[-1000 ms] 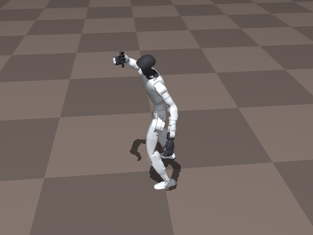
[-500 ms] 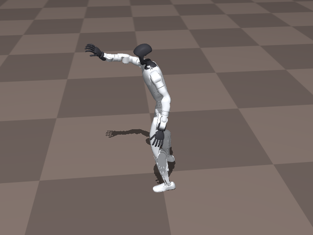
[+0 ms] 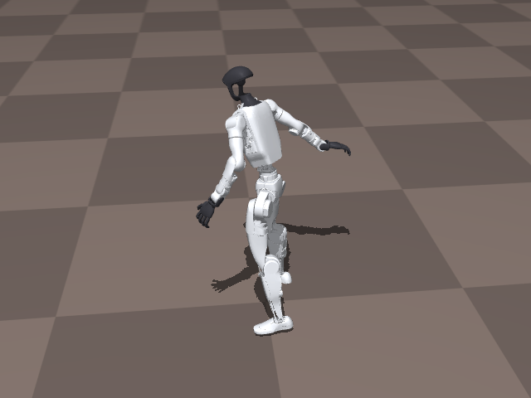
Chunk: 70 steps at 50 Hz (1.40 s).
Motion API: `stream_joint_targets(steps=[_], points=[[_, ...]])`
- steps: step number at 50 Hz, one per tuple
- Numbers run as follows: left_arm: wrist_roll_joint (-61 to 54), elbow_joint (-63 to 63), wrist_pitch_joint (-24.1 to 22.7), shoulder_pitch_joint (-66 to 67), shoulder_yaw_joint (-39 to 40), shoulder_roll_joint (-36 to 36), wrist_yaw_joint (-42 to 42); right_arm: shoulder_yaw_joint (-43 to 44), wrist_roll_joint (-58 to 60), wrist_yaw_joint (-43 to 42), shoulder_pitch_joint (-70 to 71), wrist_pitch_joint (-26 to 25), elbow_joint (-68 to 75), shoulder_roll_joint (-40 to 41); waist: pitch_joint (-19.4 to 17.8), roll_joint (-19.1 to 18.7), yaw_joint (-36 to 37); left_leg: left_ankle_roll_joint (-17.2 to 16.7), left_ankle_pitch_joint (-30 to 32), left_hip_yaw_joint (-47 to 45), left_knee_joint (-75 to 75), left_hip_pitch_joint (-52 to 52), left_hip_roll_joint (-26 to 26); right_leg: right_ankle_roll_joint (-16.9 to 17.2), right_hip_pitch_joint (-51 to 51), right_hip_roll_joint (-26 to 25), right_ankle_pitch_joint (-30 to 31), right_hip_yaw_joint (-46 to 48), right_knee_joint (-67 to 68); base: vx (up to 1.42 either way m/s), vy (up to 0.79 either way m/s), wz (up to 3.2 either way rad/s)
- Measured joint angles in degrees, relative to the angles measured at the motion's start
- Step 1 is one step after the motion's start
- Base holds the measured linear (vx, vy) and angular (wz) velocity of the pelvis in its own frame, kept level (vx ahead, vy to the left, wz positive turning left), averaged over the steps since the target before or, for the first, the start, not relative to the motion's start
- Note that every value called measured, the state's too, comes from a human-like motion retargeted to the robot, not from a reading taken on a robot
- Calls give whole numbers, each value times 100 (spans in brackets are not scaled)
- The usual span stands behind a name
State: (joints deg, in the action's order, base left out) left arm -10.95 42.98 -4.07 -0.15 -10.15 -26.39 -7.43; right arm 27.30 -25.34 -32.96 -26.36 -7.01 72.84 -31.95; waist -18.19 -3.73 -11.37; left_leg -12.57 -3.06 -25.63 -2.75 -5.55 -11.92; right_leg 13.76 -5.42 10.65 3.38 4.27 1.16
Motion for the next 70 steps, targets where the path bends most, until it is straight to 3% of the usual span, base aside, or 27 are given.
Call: stream_joint_targets(steps=[8,15,18,20,23,26,33,36,38,40,43,45,50,52,55,57,60,62,65,70], points=[[113,-991,-121,-333,-289,-531,42,397,-300,446,-215,-100,122,-178,-421,296,-538,12,-197,-541,-474,72,35,-8,-437,13,88,-616,275,-10,4,-65],[-915,-2418,-360,-412,-73,-589,-247,154,-459,478,370,-168,87,-349,-705,655,-218,57,-582,-476,-1268,402,43,-66,-632,216,21,-734,618,-12,13,-2],[-804,-2966,-439,-135,-35,-610,-62,79,-137,492,642,-61,-16,-507,-748,764,4,32,-1047,-193,-2526,914,-310,-28,-804,257,-356,-541,1368,-7,17,56],[-875,-3171,-464,-158,-104,-651,-156,-180,-200,437,975,-155,-55,-694,-789,834,259,88,-1156,40,-2608,1062,-287,-138,-713,284,-306,-454,1216,-9,18,78],[-264,-3303,-514,120,-219,-758,-205,-97,149,226,1261,16,-79,-959,-814,921,690,-18,-1516,552,-3841,1597,-605,-18,-833,356,-820,-81,2256,-1,19,111],[47,-3098,-482,-54,-386,-924,-556,-414,137,84,1718,-43,-84,-1397,-928,1041,1294,36,-1703,1107,-4186,1911,-569,-146,-634,428,-973,292,2386,-7,15,133],[632,-1503,-276,-623,-618,-920,-1436,-1121,1080,-64,3145,-55,49,-3387,-1001,1222,3026,-26,-1951,2172,-4983,2555,-465,-180,-274,624,-1287,1258,3059,3,12,127],[567,-720,-182,-686,-693,-853,-1490,-1876,1837,-84,4468,-47,-322,-4529,-936,1274,3714,-98,-1900,2374,-4845,2568,-355,-171,13,632,-1148,1587,2788,7,8,83],[362,-213,-222,-564,-721,-845,-1292,-3085,2584,-114,5826,-41,-955,-5146,-868,1374,4114,115,-2027,2348,-4448,2345,-260,-146,254,623,-1015,1781,2427,10,7,59],[69,291,-256,-164,-569,-852,-1096,-5889,3524,-393,8809,-59,-1534,-5273,-675,1512,4232,-230,-1739,2480,-4409,2458,-170,-113,391,631,-819,1961,2181,9,7,60],[-89,1230,-339,287,-278,-616,-782,-9907,4985,-538,12939,-65,-2762,-4820,-455,1683,4349,-243,-1559,2526,-3988,2440,139,-42,516,789,-582,2231,1834,9,9,69],[31,1994,-461,421,4,-536,-849,-10752,5948,-652,14205,20,-3426,-4255,-349,1859,4450,-243,-1448,2573,-3706,2431,360,2,566,914,-446,2404,1671,8,10,77],[111,2687,-443,761,771,-791,-638,-10752,6949,-727,14987,49,-3902,-3255,-148,2231,4737,-243,-1192,2873,-3101,2461,759,-54,618,1114,-205,2836,1520,5,4,84],[-130,2546,-391,858,1132,-977,-588,-10752,7126,-689,15058,-300,-3834,-3105,-248,2353,4805,-181,-940,3123,-2309,2098,841,-178,929,965,75,2993,976,-1,-8,85],[-255,2124,-386,1086,1407,-984,-383,-10752,7309,-701,15075,-420,-3875,-3132,-287,2319,4878,-174,-762,3327,-1967,1947,956,-207,1065,1010,189,3149,960,1,0,67],[-36,1923,-489,1201,1461,-793,-294,-10752,7439,-648,15041,-268,-3990,-3283,-184,2110,4952,-93,-986,3299,-2089,1954,853,-199,930,1048,25,3157,1416,1,0,30],[-290,1541,-388,1404,1460,-873,-245,-10752,7474,-600,14931,-405,-4025,-3392,-193,2266,4776,-144,-613,3452,-1725,1888,981,-217,1006,1052,242,3160,1111,-5,-2,19],[176,1606,-467,1333,1426,-602,-204,-10752,7586,-554,14891,-267,-4072,-3546,-97,2022,4798,-64,-891,3288,-1933,1898,822,-193,842,1061,49,3088,1510,-4,-3,-35],[-85,1394,-311,1294,1172,-744,-199,-10752,7385,-659,14760,-481,-3960,-3611,-152,2189,4563,-81,-528,3250,-1555,1803,902,-178,865,1058,215,3014,1108,-14,-7,-39],[-36,1294,-292,791,629,-642,-308,-10752,6924,-718,14480,-511,-3700,-3896,-172,2001,4296,-30,-411,2893,-1310,1696,821,-131,658,1069,103,2820,1019,-15,-9,-66]])
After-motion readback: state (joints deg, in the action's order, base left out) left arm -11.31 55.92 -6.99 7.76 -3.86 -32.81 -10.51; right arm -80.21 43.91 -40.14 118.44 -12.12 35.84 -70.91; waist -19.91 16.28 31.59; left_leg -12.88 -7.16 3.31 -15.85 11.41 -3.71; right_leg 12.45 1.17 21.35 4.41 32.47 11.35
